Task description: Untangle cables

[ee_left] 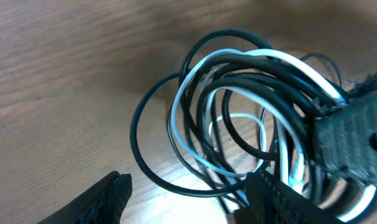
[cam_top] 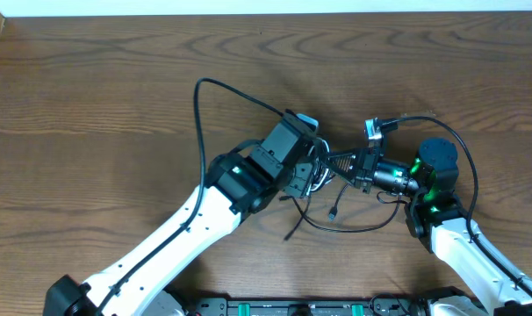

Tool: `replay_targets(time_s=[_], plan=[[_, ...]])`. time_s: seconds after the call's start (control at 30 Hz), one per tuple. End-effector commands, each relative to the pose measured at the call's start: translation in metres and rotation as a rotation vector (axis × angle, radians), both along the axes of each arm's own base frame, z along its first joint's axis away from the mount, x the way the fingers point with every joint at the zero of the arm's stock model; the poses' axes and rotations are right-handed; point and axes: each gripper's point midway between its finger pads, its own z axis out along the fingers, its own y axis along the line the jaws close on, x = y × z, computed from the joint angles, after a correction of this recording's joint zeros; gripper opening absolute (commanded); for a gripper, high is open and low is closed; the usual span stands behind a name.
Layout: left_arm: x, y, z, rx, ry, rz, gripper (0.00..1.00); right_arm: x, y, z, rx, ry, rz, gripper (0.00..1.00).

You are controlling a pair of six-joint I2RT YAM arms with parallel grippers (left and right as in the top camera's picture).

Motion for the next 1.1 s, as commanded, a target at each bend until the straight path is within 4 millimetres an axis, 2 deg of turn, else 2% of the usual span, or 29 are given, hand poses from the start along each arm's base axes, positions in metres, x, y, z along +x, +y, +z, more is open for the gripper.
replay_targets(time_s=[0.0, 0.13, 0.23, 0.43, 0.67, 0.9, 1.0, 1.07], plan=[[-0.012, -0.014, -0.004, -0.018, 0.027, -0.060, 0.64, 0.006, -0.004, 0.011, 0.014, -0.007, -0.012, 0.02], [-0.017, -0.020, -0.004, -0.018, 0.029, -0.083, 0.64, 0.011, -0.011, 0.011, 0.013, -0.004, -0.037, 0.01], [-0.019, -0.022, -0.006, -0.015, 0.032, -0.090, 0.60, 0.012, -0.013, 0.011, 0.013, -0.003, -0.042, 0.02], [-0.018, -0.025, -0.017, -0.005, 0.062, -0.083, 0.59, 0.014, -0.016, 0.011, 0.013, -0.004, -0.051, 0.02], [-0.024, -0.038, -0.003, -0.091, 0.064, -0.126, 0.59, 0.016, -0.019, 0.011, 0.015, 0.001, -0.062, 0.02], [-0.023, -0.044, -0.019, -0.089, 0.113, -0.114, 0.57, 0.014, -0.018, 0.011, 0.023, 0.017, -0.054, 0.02], [-0.020, -0.047, -0.028, -0.077, 0.126, -0.110, 0.50, 0.012, -0.018, 0.011, 0.028, 0.026, -0.042, 0.01], [-0.015, -0.043, -0.036, -0.041, 0.118, -0.089, 0.41, 0.010, -0.017, 0.012, 0.030, 0.027, -0.032, 0.02]])
